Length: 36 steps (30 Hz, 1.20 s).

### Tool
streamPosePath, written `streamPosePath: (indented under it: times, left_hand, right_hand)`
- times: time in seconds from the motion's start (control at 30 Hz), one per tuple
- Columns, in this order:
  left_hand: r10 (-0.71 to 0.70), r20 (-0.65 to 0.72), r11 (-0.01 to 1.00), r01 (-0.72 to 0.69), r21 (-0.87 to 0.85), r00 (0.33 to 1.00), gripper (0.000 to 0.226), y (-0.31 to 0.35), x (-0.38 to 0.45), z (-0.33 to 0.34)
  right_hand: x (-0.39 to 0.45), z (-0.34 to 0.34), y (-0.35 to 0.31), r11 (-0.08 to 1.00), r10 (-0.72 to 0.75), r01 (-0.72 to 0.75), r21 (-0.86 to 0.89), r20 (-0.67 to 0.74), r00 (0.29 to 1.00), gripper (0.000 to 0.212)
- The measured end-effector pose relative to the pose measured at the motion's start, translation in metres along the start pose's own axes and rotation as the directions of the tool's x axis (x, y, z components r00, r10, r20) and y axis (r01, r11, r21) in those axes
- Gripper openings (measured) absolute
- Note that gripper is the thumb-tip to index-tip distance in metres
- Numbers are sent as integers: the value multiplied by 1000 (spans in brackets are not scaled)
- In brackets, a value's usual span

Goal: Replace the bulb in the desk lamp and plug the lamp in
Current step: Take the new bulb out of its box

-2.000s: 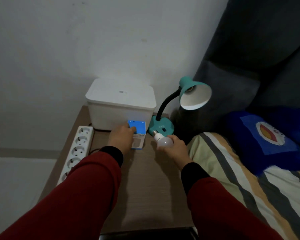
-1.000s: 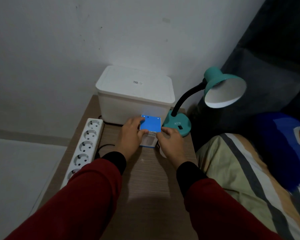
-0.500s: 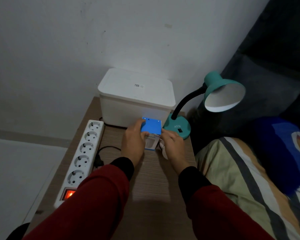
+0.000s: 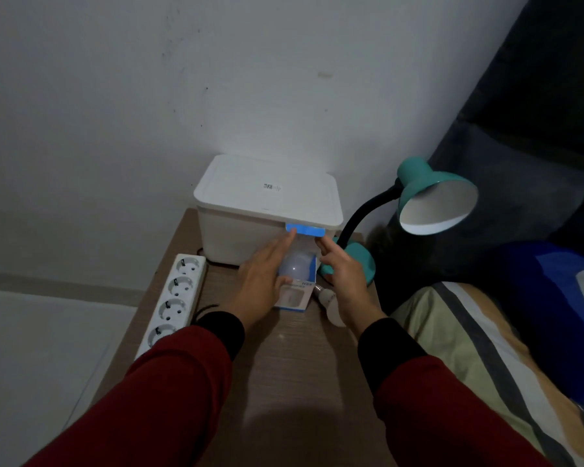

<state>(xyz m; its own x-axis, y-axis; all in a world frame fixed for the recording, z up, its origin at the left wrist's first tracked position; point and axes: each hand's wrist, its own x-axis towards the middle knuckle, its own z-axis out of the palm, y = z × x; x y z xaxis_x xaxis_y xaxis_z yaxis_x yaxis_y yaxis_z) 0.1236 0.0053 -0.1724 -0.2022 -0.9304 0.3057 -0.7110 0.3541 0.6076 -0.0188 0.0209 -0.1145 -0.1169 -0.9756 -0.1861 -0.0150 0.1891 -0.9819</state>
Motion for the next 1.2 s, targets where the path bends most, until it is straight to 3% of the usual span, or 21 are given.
streamPosePath:
  times: [0.07,0.13,0.3,0.43,0.57,0.67,0.83,0.9,1.03,1.2]
  left_hand:
    - [12,76,996,-18,84,997,93,-5,5,-3]
    - [-7,146,997,-5,83,989,95,-8,10,-8]
    - [-43,238,999,48,-18,970,94,-10,16,-15]
    - [-69,230,995,85,-58,971,94,-9,16,-12]
    - [-78,232,994,94,-57,970,93,-10,16,-10]
    - [-86,234,992,105,-72,968,93,-8,16,-11]
    - [-98,222,990,117,-75,970,92,-5,15,-10]
    - [-106,222,989,127,-80,969,92,-4,15,-11]
    - [-119,216,987,138,-79,969,92,-3,14,-11]
    - [-132,224,985,153,-80,966,89,-2,14,-12]
  right_hand:
    - [6,-1,9,966,-81,73,-247,-21,997,42]
    - [15,-5,19,868,-174,165,-469,25,984,40]
    - [35,-6,27,622,-165,231,-748,163,973,51]
    - [49,-3,21,525,-109,247,-815,223,969,58]
    - [52,-1,25,446,-166,266,-854,214,963,56]
    - [50,2,28,501,-207,280,-819,201,957,58]
    - [37,-1,23,706,-246,235,-668,79,966,54]
    - [29,-3,22,724,-234,238,-648,94,968,53]
    - [27,-2,29,566,-269,298,-769,169,948,57]
    - [42,4,27,463,-186,207,-862,134,973,61]
